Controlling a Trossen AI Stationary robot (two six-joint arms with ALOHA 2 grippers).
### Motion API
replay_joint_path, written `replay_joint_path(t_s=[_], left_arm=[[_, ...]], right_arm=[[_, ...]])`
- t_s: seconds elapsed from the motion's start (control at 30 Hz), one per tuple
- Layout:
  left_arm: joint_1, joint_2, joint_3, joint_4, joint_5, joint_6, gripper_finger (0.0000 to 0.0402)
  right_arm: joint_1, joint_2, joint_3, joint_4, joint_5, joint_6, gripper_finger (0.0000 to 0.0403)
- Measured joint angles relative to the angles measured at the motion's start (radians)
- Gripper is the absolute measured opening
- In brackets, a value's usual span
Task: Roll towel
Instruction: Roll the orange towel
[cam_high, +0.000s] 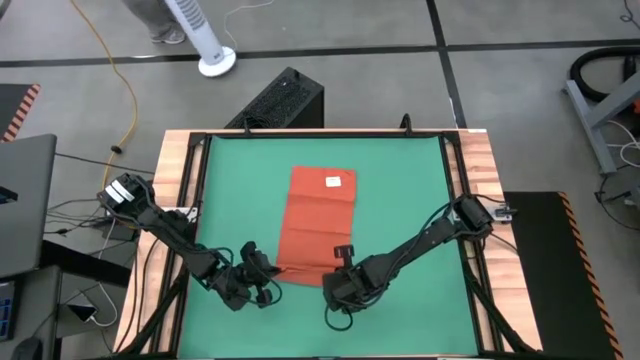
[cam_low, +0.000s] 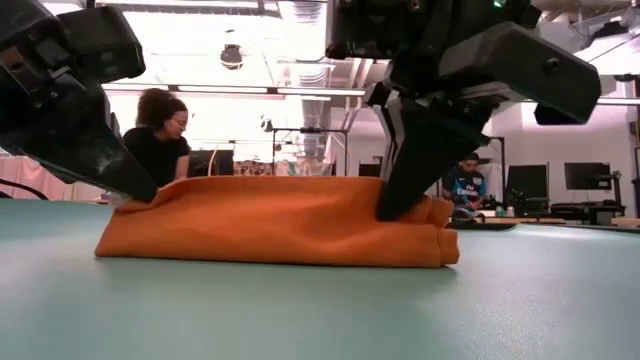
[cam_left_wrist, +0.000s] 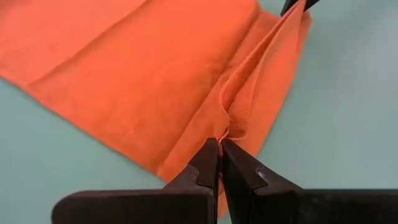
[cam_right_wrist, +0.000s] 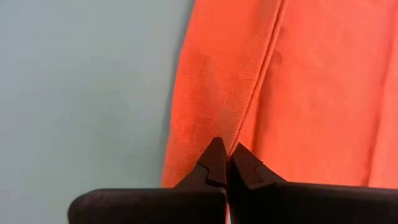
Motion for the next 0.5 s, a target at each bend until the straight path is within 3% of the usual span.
replay_joint_path(t_s=[0.5], left_arm=[[0.0, 0.0, -0.011, -0.008, -0.016, -0.007, 0.0]], right_arm=[[-0.012, 0.019, -0.039, 0.089, -0.019, 0.007, 0.0008]])
